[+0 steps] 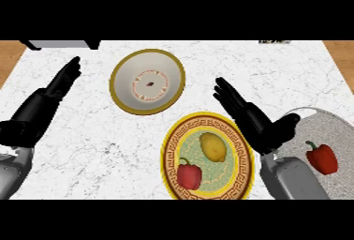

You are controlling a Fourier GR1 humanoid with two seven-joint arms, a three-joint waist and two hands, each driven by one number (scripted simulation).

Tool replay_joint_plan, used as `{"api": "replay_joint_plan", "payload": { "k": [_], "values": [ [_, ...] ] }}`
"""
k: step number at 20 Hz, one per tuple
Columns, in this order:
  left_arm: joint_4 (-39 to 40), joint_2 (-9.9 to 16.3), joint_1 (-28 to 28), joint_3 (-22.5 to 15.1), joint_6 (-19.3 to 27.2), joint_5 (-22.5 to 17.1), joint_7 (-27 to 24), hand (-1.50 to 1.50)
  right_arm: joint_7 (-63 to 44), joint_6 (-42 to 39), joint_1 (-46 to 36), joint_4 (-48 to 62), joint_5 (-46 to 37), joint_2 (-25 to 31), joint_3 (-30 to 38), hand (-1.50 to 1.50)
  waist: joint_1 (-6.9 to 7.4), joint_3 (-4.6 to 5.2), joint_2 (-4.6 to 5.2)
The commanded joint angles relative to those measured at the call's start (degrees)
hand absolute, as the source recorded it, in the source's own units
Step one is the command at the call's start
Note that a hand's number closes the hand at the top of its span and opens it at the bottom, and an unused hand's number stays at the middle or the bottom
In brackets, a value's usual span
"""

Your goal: Pick the lemon from the plate and place it in the bowl

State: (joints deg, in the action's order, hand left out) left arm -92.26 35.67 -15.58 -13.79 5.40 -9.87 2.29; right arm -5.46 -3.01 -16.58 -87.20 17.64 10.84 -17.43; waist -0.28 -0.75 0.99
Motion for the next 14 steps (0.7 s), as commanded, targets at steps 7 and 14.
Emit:
{"api": "replay_joint_plan", "payload": {
  "k": [7,14],
  "values": [
    [1.7,-9.3,4.4,-3.6,-0.9,-4.4,0.4,0.0,2.7,12.5,3.0,-1.2,-27.9,16.9,2.0,1.5,-3.54,2.8,-1.61],
    [4.2,-16.9,7.0,-7.3,-1.8,-2.1,-4.4,0.0,5.2,25.0,3.5,5.3,-33.8,0.7,-2.5,-1.5,0.49,0.78,-0.93]
  ]
}}
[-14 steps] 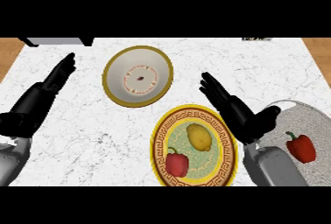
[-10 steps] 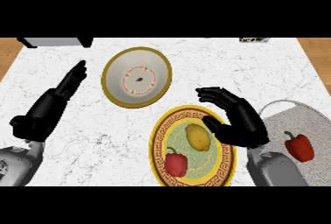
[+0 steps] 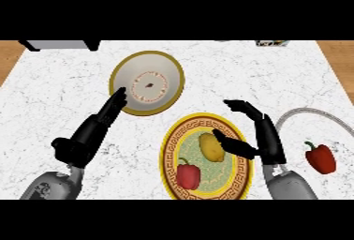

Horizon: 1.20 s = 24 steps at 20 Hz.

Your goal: Pick the lemon from the plate and place it in the bowl

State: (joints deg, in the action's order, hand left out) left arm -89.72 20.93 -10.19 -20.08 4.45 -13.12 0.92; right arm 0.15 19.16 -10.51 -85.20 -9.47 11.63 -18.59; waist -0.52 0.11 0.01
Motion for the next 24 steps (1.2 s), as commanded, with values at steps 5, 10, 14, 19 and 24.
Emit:
{"api": "replay_joint_plan", "payload": {
  "k": [5,10,14,19,24],
  "values": [
    [0.8,-1.2,1.6,-0.6,-1.7,0.7,-2.0,0.0,-17.1,-4.5,-8.3,-0.3,-17.0,6.7,-7.6,-1.5,0.59,0.07,-0.33],
    [1.1,-2.4,0.2,-0.6,-1.7,-0.1,-0.4,0.0,-31.3,-21.9,-16.3,0.5,-19.6,13.3,-11.3,-1.5,0.76,0.26,-0.41],
    [-0.8,-2.3,-0.4,-1.0,-1.9,0.0,1.1,0.0,-41.8,-38.5,-19.6,0.5,-11.8,11.8,-14.0,-1.5,1.56,0.21,-0.42],
    [0.7,-4.2,0.5,-1.1,-0.3,1.3,-0.1,0.0,-58.8,-51.8,-24.8,-3.3,-1.0,7.5,-11.5,-1.5,0.5,0.05,-0.4],
    [1.0,-3.5,-0.1,0.1,-2.1,1.1,1.3,0.0,-69.1,-54.2,-30.5,0.4,4.2,2.1,-9.6,-1.5,0.77,-0.03,-0.13]
  ]
}}
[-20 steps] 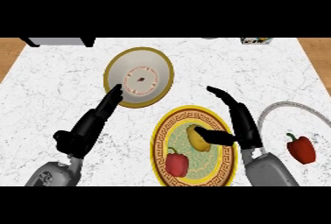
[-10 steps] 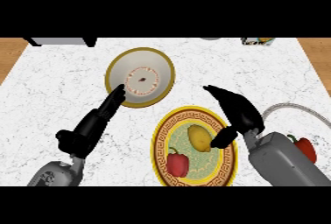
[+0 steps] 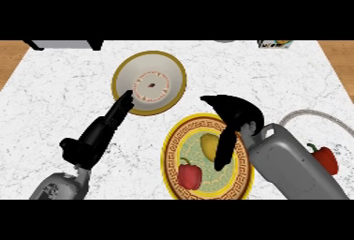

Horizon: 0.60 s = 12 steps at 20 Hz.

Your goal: Pick the lemon from the plate and place it in the bowl

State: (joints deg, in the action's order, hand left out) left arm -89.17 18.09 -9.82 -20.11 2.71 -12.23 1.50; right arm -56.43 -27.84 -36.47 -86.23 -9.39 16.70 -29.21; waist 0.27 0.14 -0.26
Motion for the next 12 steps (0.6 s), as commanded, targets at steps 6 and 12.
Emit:
{"api": "replay_joint_plan", "payload": {
  "k": [6,12],
  "values": [
    [-0.7,-1.3,2.4,0.2,-0.1,1.8,-1.0,0.0,-14.5,-5.1,-3.6,2.4,2.8,-4.3,-1.4,-1.5,0.02,-0.1,0.07],
    [-2.0,0.3,2.1,3.3,-2.9,1.0,-0.1,0.0,-12.0,-2.3,-0.8,-1.2,-2.5,-4.6,-3.5,-1.5,-0.17,-0.13,0.1]
  ]
}}
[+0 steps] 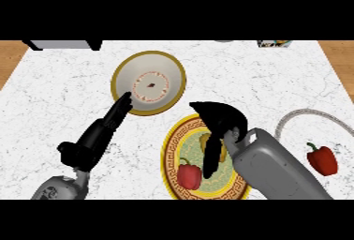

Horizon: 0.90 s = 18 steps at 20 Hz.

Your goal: Pick the lemon from the plate and place it in the bowl

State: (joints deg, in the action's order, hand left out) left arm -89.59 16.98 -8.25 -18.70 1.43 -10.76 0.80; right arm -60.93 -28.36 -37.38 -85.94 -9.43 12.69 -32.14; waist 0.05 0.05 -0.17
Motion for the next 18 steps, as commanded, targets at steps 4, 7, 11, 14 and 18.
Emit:
{"api": "replay_joint_plan", "payload": {
  "k": [4,7,11,14,18],
  "values": [
    [0.1,-1.2,1.6,0.9,-0.7,0.8,-0.1,0.0,-5.4,0.4,3.7,-3.4,-8.0,0.0,-3.3,-1.5,-0.1,-0.03,0.06],
    [1.9,-2.4,-0.6,1.5,-1.1,2.1,-0.2,0.0,-4.2,0.3,5.5,-6.1,-11.7,-0.5,-4.2,-1.5,-0.29,-0.03,0.09],
    [-1.1,-3.5,0.7,0.1,0.0,3.8,1.6,0.0,-3.8,1.5,5.0,-3.3,-17.5,-1.8,-5.2,-1.5,0.02,-0.03,0.11],
    [-1.1,-2.0,0.7,3.3,-3.4,0.6,1.9,0.0,-2.2,2.7,9.3,-4.3,-21.5,-1.4,-6.1,-1.5,-0.05,-0.04,0.1],
    [-0.1,-4.2,0.2,1.8,-3.2,4.2,1.1,0.0,-0.4,-0.1,9.5,-3.3,-23.0,-1.8,-2.0,-1.5,-0.06,-0.04,0.1]
  ]
}}
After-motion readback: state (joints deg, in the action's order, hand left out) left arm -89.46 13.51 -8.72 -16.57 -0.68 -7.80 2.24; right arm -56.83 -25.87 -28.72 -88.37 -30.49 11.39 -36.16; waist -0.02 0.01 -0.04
